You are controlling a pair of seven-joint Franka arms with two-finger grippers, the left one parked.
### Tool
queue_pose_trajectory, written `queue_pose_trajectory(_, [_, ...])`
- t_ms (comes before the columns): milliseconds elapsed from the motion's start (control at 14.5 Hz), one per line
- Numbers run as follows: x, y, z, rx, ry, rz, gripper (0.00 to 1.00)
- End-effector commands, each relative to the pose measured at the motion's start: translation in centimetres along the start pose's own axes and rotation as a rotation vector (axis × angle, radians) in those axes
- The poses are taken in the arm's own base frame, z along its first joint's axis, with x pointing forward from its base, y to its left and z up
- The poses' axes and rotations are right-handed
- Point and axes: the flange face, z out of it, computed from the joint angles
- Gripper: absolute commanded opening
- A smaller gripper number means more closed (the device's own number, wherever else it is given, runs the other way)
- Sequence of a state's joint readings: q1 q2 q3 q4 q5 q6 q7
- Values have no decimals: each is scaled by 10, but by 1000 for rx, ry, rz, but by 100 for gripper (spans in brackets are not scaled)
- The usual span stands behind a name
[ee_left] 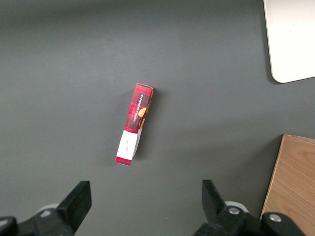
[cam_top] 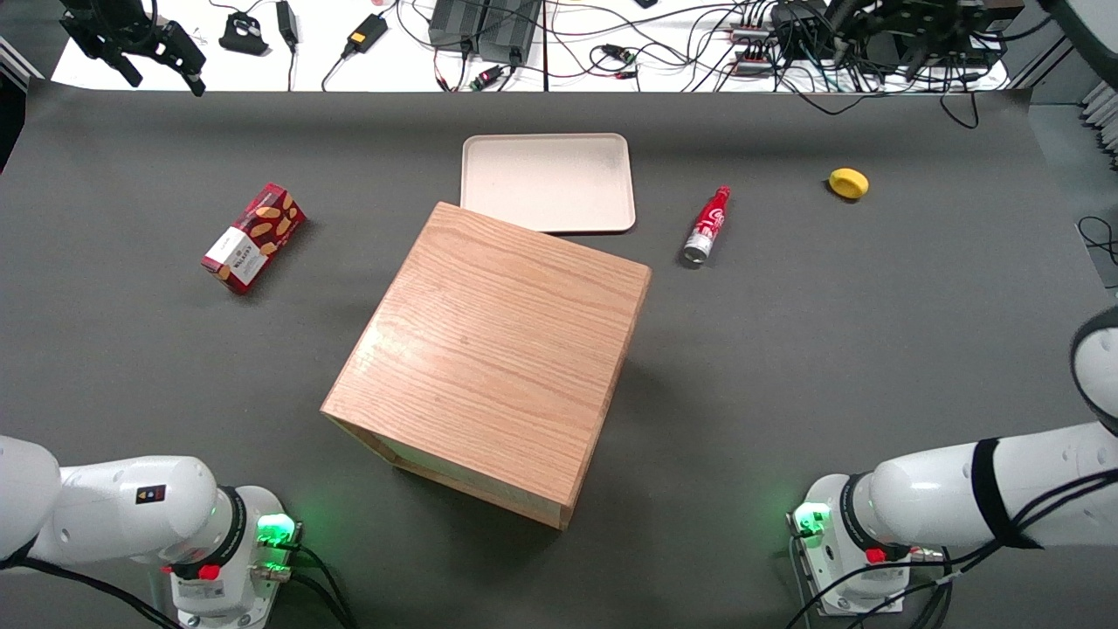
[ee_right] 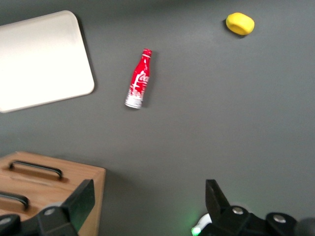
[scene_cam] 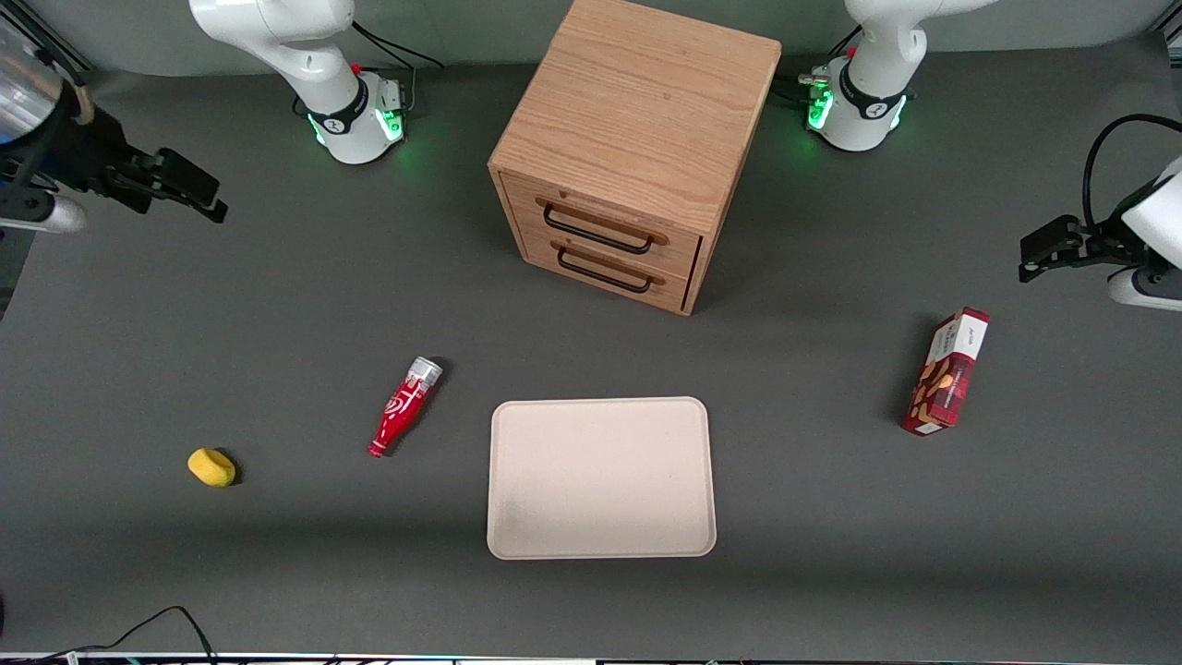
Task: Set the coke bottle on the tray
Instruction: 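Move the right gripper down over the red Coca-Cola bottle, then close the right gripper around the bottle's middle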
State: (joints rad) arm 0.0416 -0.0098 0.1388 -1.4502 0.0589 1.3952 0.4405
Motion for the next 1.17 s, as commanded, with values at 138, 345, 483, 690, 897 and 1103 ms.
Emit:
queue_pose_trajectory(138, [54,-69,87,10,-90,245,100])
queue_pose_trajectory(345, [92,-85,177,-21,-154,369,100])
queue_pose_trajectory(483, [107,-87,237,-36,-185,393,100])
queue_pose_trajectory(690, [113,-85,317,-66,-156,453,100])
queue_pose_trajectory(897, [108,-78,379,-83,-114,437,100])
queue_pose_trajectory(1103, [110,-76,419,-62,-102,441,100])
